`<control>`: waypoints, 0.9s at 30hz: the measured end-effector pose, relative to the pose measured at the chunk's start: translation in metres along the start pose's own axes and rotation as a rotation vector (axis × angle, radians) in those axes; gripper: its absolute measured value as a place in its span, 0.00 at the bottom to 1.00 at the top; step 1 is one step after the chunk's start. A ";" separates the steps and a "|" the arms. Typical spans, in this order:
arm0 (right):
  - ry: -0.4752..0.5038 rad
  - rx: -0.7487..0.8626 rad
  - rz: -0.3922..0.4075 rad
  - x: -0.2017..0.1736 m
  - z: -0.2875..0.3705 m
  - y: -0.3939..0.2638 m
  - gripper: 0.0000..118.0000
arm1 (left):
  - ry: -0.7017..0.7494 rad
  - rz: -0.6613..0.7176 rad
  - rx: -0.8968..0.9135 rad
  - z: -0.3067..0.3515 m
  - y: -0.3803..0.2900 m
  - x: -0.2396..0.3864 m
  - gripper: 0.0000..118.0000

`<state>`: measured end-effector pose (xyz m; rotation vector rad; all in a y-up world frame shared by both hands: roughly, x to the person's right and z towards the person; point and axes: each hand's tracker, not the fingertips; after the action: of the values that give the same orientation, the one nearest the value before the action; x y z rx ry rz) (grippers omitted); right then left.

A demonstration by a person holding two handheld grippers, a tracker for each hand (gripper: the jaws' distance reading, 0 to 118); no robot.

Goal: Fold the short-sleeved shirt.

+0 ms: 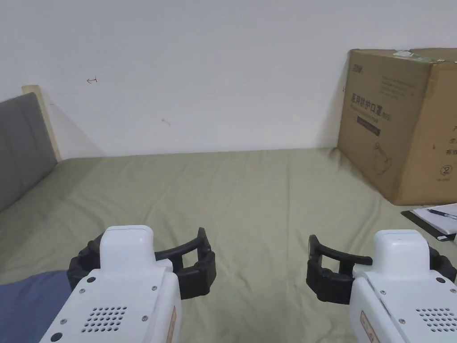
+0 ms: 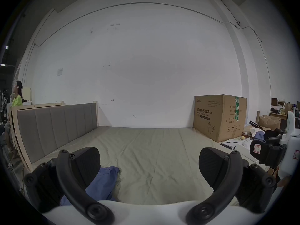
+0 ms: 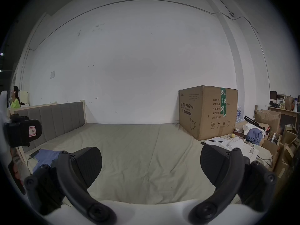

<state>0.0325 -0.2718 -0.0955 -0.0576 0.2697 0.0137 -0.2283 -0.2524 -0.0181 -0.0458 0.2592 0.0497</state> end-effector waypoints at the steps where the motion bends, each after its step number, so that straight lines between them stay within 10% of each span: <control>1: -0.001 -0.002 -0.007 0.001 0.000 0.000 1.00 | -0.002 0.003 0.001 0.000 0.000 0.000 1.00; 7: -0.049 0.012 0.072 -0.007 0.000 0.004 1.00 | -0.034 0.134 0.004 -0.001 -0.002 -0.008 1.00; 13: -0.116 0.105 0.724 -0.057 -0.001 -0.011 1.00 | -0.143 1.020 -0.096 -0.015 -0.040 -0.051 1.00; 17: -0.049 0.085 1.008 -0.080 -0.003 -0.032 1.00 | -0.067 1.306 -0.178 -0.021 -0.077 -0.062 1.00; 21: 0.036 -0.002 0.892 -0.082 -0.004 -0.032 1.00 | 0.014 1.186 -0.188 -0.021 -0.079 -0.062 1.00; 27: -0.026 0.021 0.378 -0.045 -0.007 0.001 1.00 | 0.049 0.458 -0.022 -0.015 -0.005 -0.025 1.00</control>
<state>-0.0129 -0.2720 -0.0904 0.0152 0.2515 0.3870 -0.2555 -0.2595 -0.0258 -0.0091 0.3140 0.5071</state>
